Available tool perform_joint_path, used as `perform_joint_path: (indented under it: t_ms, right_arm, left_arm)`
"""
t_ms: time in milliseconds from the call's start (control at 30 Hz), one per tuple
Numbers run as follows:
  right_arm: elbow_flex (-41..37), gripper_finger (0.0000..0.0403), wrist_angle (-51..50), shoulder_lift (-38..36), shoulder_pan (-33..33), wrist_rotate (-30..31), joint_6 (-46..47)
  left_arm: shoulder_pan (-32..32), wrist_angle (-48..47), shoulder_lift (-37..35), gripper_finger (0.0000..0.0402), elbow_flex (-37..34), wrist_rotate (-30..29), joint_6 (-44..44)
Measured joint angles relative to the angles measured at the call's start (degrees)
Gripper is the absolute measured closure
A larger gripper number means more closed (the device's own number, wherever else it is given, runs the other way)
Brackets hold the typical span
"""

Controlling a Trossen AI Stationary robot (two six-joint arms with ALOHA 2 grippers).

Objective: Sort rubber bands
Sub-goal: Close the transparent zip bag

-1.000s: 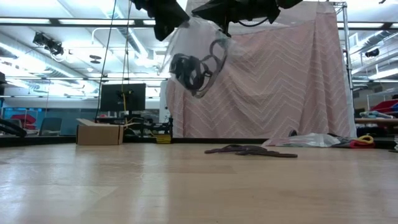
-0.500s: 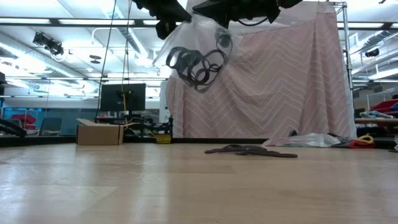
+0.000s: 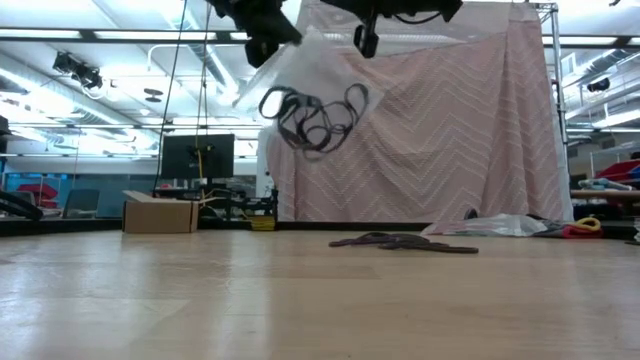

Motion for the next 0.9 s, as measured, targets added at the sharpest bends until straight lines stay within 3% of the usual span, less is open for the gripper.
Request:
perform_joint_path:
  t_ms: [133, 367, 533, 700, 900]
  right_arm:
    - [-0.02, 0.036, -4.66, 0.04, 0.32, 0.24, -3.88]
    - [-0.04, 0.0255, -5.09, 0.12, 0.37, 1.96, -6.29]
    - [-0.07, 0.0222, -4.64, 0.42, 0.53, 2.3, -6.29]
    - [-0.07, 0.0254, -4.63, 0.54, 1.17, 2.38, -6.27]
    - [-0.07, 0.037, -4.32, 0.54, 1.86, 2.63, -6.3]
  left_arm:
    - [0.0, 1.04, 0.0, 0.0401, 0.0, 1.27, -1.12]
    - [-0.02, 1.64, 0.0, 0.0401, 0.0, 2.18, -1.18]
    - [-0.11, 4.07, 0.0, 0.0401, 0.0, 3.02, -1.64]
    - [-0.13, 5.94, 0.0, 0.0401, 0.0, 3.13, -2.71]
    - [-0.13, 6.36, 0.0, 0.0401, 0.0, 3.23, -2.73]
